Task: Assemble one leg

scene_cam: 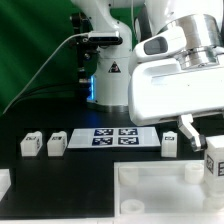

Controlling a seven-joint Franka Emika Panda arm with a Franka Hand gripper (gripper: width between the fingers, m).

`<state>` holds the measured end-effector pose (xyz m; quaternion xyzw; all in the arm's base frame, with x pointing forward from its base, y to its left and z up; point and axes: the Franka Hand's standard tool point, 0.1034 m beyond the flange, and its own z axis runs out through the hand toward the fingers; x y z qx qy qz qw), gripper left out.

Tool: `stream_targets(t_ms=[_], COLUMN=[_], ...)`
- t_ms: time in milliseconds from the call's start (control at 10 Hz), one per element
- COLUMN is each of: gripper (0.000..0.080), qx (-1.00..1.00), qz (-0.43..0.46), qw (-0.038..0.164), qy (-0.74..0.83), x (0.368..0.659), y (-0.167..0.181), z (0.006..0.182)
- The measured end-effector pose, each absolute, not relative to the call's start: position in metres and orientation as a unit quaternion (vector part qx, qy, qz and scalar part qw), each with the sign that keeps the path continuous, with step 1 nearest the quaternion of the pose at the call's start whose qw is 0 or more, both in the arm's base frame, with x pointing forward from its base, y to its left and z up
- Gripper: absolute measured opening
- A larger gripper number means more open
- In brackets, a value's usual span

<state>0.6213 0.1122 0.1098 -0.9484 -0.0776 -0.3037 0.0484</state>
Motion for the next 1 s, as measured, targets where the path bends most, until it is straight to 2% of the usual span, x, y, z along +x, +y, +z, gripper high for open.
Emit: stream_targets(t_ms=[300, 500, 1000], gripper=[0.0291, 0.0291, 0.0291], qx=[-0.95, -0.951, -0.949], qz=[-0.3, -0.297, -0.304], qw=[0.048, 0.049, 0.049], qy=[-0.076, -0.076, -0.066], x=[0.619, 0.615, 0.615], y=[0.11, 0.112, 0.114], z=[0.102, 0.091, 0.089])
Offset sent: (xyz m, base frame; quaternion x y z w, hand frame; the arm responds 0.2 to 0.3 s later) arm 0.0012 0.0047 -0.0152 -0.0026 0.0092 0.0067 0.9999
